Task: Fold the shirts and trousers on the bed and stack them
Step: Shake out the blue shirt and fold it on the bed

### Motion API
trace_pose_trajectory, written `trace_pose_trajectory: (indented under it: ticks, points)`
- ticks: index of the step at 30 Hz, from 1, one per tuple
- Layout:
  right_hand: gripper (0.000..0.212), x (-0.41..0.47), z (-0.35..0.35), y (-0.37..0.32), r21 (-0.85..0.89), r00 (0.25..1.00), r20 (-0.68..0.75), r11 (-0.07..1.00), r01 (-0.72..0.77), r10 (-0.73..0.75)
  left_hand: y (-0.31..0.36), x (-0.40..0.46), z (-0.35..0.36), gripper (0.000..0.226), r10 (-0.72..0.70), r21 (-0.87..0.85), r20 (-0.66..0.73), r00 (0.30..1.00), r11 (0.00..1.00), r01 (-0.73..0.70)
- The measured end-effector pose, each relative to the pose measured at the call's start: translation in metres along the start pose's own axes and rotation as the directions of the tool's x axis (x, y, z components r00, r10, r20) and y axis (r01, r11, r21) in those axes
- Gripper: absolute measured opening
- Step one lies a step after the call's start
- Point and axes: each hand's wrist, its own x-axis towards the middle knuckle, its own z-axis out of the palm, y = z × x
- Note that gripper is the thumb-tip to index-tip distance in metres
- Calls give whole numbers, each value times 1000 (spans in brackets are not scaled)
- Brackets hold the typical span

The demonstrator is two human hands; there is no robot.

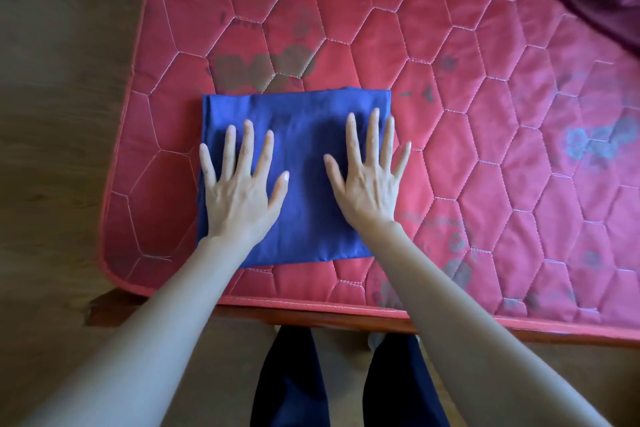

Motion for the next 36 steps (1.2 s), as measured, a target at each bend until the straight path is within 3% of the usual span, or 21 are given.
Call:
trace_pose_trajectory:
  ticks: [4,13,18,26,32,36]
  points:
    - [65,-32,13,11,9,986,164,999,34,-36,-9,-35,9,63,7,31,25,1000,999,-8]
    - [64,-28,4,14,24,962,264,998,66,-70,0,-31,-4,63,-45,22,96,994,999,43]
    - [50,-36,-48,30,155,992,96,986,62,-78,25,-20,-38,48,58,-10,-15,998,998,-58]
    - [14,-33,-146,102,130,998,-54,991,-12,20,113,28,-104,29,233,-79,-99,967,967,-241]
    - [22,-22,-216,158,75,985,-95,988,-135,142,197,63,-150,21,326,-130,-127,937,931,-342]
    - [23,-10,-268,190,74,962,-211,984,-162,175,257,90,-184,23,373,-150,-182,910,904,-401]
